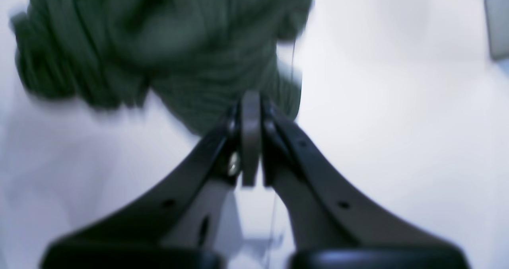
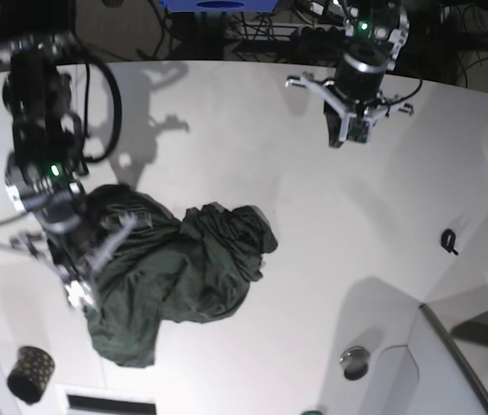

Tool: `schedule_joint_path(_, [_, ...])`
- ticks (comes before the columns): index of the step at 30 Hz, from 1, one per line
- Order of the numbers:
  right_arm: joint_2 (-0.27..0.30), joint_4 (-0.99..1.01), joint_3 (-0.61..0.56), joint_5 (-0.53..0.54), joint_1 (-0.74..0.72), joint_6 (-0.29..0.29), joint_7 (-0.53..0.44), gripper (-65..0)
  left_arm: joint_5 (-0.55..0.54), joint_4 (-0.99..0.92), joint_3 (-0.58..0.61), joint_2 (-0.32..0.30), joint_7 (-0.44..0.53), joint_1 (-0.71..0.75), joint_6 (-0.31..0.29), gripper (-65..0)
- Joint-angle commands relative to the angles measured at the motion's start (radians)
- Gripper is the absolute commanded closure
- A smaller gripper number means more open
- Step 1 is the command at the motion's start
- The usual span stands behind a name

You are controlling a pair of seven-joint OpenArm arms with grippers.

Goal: Layout the t-shirt on the table in an organized manner, then fold the t-shirt properly
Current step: 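Lower the right gripper onto the green t-shirt and pinch a fold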

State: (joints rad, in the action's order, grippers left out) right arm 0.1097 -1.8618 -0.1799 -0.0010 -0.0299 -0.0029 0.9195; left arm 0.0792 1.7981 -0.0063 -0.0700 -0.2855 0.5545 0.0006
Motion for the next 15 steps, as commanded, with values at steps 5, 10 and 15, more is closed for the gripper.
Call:
schedule_joint_path(5, [-0.101, 0.344, -0.051, 0.005, -0.27, 0.017, -0.037, -25.2, 0.003, 0.016, -0.019, -0.014, 0.01, -0.006, 0.005, 0.0])
schedule_joint_path(10, [-0.152, 0.712, -0.053, 0.055, -0.423, 0.126, -0.207, -28.4, 0.003, 0.016, -0.126, 0.011, 0.009, -0.012, 0.005, 0.0])
schedule_joint_path(15, [-0.172, 0.808, -0.059, 0.055, -0.434, 0.126, -0.225, -28.7, 0.004, 0.01, -0.162, 0.017, 0.006, -0.035, 0.005, 0.0])
